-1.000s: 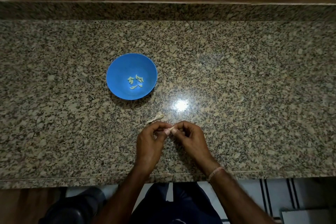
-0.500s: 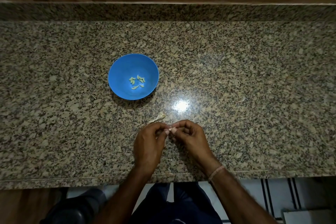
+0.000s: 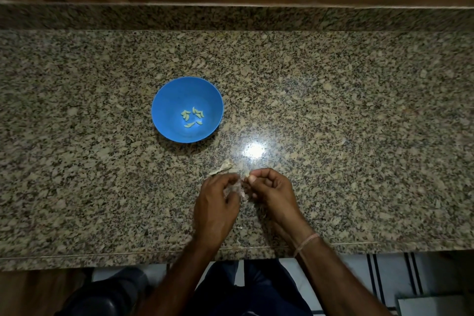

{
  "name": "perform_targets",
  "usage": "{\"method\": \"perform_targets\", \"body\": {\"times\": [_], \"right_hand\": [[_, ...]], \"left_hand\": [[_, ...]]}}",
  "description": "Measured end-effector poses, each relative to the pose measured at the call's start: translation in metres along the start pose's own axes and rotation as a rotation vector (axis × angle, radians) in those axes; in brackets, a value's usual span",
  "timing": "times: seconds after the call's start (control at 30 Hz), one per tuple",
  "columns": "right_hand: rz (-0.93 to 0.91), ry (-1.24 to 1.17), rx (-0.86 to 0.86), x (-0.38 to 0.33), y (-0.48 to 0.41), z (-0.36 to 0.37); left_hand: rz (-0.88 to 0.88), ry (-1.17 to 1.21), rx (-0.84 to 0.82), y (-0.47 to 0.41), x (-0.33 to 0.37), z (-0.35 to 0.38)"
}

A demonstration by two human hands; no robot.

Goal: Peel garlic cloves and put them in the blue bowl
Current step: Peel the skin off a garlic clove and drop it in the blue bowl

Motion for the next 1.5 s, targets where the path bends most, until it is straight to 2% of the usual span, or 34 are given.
{"method": "perform_targets", "body": {"times": [0.13,0.33,0.5,0.63,0.7,0.8,0.97,1.07,1.27,1.37,1.43,1.5], "right_hand": [[-0.061,0.101,-0.035,-0.005,0.002,0.002],[-0.238,0.397,-0.064,-0.017,0.004,0.002],[-0.303,0.561,-0.054,-0.021,0.001,0.004],[-0.505,0.799,-0.007,-0.031,0.004,0.003],[-0.484,0.721,-0.038,-0.029,0.005,0.003],[-0.339,0.53,-0.068,-0.021,0.005,0.006],[-0.261,0.424,-0.035,-0.016,0.003,0.005],[-0.274,0.487,-0.039,-0.015,0.004,0.008],[-0.275,0.577,0.054,-0.016,0.002,-0.008],[-0.245,0.567,0.067,-0.015,0.006,-0.019],[-0.251,0.563,0.101,-0.018,0.01,-0.027],[-0.268,0.551,0.132,-0.021,0.015,-0.035]], "left_hand": [[-0.041,0.237,0.03,-0.003,0.005,0.0],[-0.136,0.342,-0.042,-0.011,-0.004,0.002],[-0.204,0.375,-0.014,-0.013,-0.012,0.008],[-0.214,0.371,0.003,-0.01,-0.014,0.008],[-0.205,0.362,-0.001,-0.01,-0.013,0.008],[-0.208,0.374,-0.03,-0.01,-0.008,0.01],[-0.106,0.374,-0.002,-0.007,0.001,0.003],[-0.05,0.307,0.018,-0.002,0.004,-0.009],[-0.043,-0.023,0.28,0.0,-0.037,-0.051],[0.069,-0.154,0.31,0.007,-0.036,-0.051],[0.174,-0.184,0.283,0.017,-0.018,-0.037],[0.267,-0.175,0.144,0.021,-0.001,-0.01]]}}
Point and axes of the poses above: each hand's wrist, its own y-axis away from the middle knuckle, its own z-axis out of the palm, x = y × z, the point moved 6 cm from there along -y, towards the middle knuckle, and after that the axes turned 3 degrees about -x, right-handed, at the moved point
